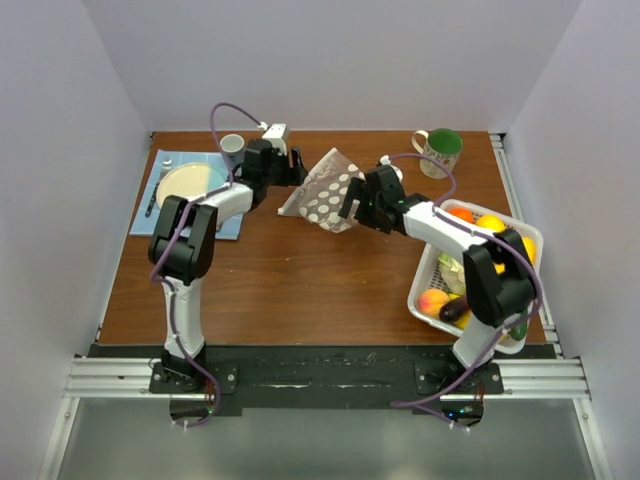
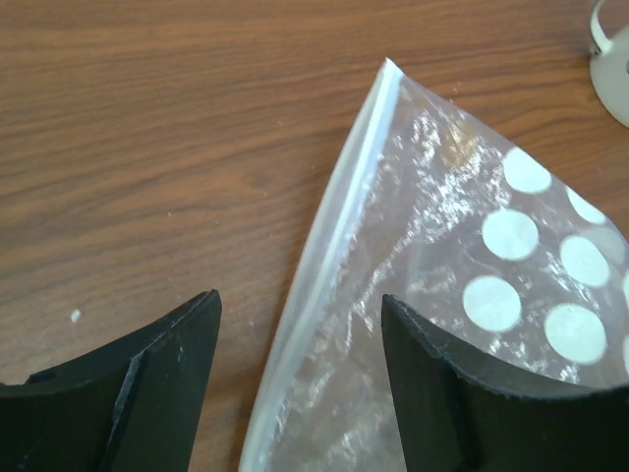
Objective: Place the food in the zip-top bag and seal the zipper
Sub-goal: Pick up the zipper food storage bag at the center of the board.
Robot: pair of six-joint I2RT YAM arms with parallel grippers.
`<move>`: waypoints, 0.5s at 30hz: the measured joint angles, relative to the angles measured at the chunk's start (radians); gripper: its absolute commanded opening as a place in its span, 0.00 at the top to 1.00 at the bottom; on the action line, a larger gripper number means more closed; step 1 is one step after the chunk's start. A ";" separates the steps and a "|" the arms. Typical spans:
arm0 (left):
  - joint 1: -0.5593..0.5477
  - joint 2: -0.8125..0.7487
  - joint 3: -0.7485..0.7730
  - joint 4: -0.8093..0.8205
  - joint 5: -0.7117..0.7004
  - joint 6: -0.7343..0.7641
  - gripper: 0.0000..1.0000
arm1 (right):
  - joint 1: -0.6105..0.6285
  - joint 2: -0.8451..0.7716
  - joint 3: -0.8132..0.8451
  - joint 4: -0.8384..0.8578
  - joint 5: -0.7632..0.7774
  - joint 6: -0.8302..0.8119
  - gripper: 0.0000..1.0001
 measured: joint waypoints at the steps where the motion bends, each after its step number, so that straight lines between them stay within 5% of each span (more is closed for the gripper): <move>1: -0.001 -0.012 -0.013 0.004 0.005 -0.001 0.28 | 0.000 0.031 0.016 0.017 0.000 0.015 0.01; 5: -0.002 -0.125 -0.133 0.013 0.002 -0.025 0.29 | 0.000 0.134 0.056 0.068 0.004 0.076 0.03; 8: -0.002 -0.233 -0.219 0.028 -0.004 -0.061 0.32 | 0.000 0.195 0.066 0.099 0.012 0.105 0.26; 9: -0.002 -0.269 -0.246 0.034 -0.004 -0.072 0.34 | 0.000 0.211 0.069 0.103 0.016 0.110 0.49; 12: -0.002 -0.359 -0.320 0.051 -0.011 -0.116 0.36 | -0.003 0.231 0.097 0.096 0.022 0.103 0.78; 15: -0.002 -0.425 -0.392 0.065 -0.020 -0.153 0.41 | -0.011 0.231 0.142 0.085 0.019 0.065 0.97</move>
